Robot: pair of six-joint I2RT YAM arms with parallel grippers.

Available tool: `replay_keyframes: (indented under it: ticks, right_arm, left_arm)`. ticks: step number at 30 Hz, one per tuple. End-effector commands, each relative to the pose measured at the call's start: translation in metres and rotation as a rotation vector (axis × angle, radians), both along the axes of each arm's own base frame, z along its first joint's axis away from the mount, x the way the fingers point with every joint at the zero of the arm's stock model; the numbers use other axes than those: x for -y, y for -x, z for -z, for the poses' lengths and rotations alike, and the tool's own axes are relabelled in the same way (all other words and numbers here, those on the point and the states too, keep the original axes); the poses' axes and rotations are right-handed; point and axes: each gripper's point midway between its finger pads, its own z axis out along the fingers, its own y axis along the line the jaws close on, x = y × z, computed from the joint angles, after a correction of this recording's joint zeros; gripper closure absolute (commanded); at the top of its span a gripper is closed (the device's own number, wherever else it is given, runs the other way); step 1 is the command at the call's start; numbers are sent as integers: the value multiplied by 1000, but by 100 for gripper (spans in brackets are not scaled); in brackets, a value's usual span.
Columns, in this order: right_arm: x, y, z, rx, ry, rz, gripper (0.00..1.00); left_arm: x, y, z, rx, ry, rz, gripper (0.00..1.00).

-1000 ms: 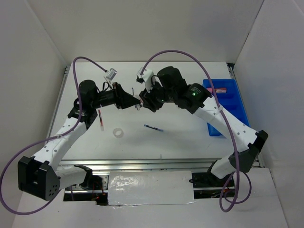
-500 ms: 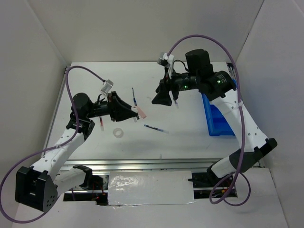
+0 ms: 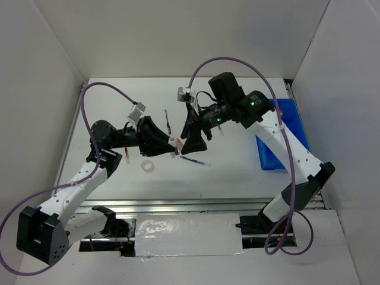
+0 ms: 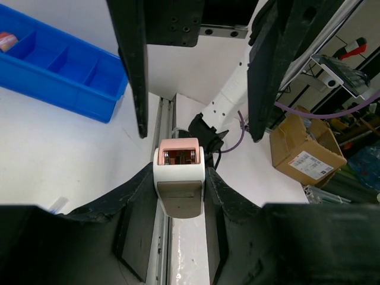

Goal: Sort the stationery into containers
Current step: Pass the stationery from the left arm to the right

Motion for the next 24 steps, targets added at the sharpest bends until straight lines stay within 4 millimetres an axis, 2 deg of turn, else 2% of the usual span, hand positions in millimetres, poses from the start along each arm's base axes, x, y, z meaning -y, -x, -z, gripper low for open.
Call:
replay_keyframes:
  ticks: [1, 12, 14, 15, 16, 18, 20, 21, 22, 23, 24]
  right_arm:
    - [-3, 4, 0, 12, -2, -23, 17]
    - [-15, 2, 5, 18, 12, -32, 28]
    - [-17, 0, 7, 33, 22, -20, 41]
    - [-17, -2, 7, 34, 23, -15, 53]
    - [-17, -4, 8, 38, 29, -5, 57]
    - [-14, -8, 8, 42, 32, 10, 66]
    - [-9, -14, 8, 50, 42, 40, 79]
    - [-2, -23, 7, 49, 50, 76, 82]
    - [5, -30, 6, 61, 55, 102, 89]
    - [15, -41, 7, 84, 74, 148, 92]
    - [33, -56, 11, 86, 109, 213, 95]
  left_arm:
    - [1, 9, -22, 98, 45, 24, 100]
    - [3, 11, -27, 81, 65, 18, 100]
    - [3, 10, -29, 80, 70, 11, 100]
    - [4, 10, -29, 75, 70, 10, 100]
    - [4, 9, -28, 70, 67, 8, 100]
    - [3, 7, -26, 71, 56, 0, 91]
    - [3, 0, -18, 9, 18, -28, 77]
    - [2, -4, -13, 17, -7, -42, 60]
    - [1, -9, -14, 11, -21, -64, 47]
    - [-4, -18, 1, -80, -68, -109, 40]
    - [-7, -25, 2, -44, -94, -137, 26]
